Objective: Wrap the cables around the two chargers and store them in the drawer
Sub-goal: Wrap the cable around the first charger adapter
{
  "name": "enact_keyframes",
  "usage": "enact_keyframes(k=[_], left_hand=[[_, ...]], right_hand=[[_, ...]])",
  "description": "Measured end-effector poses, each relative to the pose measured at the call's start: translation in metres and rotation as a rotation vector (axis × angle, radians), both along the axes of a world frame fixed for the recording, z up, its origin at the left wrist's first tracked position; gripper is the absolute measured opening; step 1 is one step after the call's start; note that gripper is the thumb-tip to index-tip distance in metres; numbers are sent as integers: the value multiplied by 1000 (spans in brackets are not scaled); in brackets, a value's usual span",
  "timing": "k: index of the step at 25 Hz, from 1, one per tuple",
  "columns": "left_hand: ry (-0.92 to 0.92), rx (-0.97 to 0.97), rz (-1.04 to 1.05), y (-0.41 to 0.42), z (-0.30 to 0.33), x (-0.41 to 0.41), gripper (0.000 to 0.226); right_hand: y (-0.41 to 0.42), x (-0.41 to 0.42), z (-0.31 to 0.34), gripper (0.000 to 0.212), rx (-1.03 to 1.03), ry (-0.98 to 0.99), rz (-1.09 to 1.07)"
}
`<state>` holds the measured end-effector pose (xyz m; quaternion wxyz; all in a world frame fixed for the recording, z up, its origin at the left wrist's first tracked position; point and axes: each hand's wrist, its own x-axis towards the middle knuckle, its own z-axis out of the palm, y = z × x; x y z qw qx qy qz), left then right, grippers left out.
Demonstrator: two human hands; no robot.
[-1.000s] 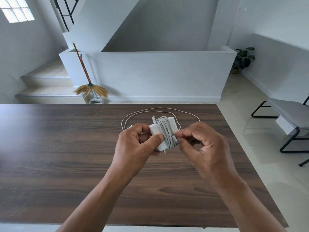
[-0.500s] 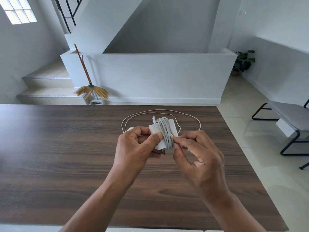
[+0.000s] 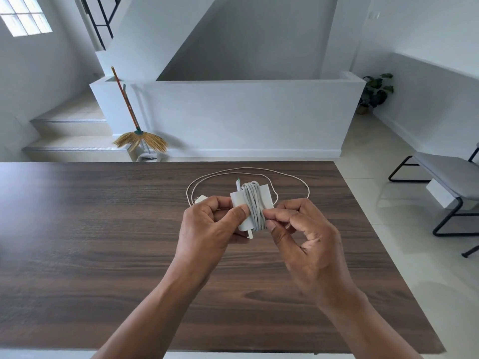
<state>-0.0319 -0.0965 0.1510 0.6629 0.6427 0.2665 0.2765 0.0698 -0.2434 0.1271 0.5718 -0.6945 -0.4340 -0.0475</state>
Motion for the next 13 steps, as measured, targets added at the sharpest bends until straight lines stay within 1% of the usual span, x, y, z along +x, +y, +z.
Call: enact_keyframes(k=[3, 6, 10, 13], left_hand=[[30, -8, -32, 2, -6, 3, 13], [51, -29, -77, 2, -14, 7, 15], [77, -81, -159, -6, -26, 19, 16], [89, -137, -203, -13, -36, 33, 16]], right_hand=[[-3, 5, -6, 22, 33, 112, 15], [-9, 11, -7, 19, 111, 292, -58], [-22, 24, -9, 18, 47, 422, -62], [-33, 29, -15, 20, 47, 553, -61]])
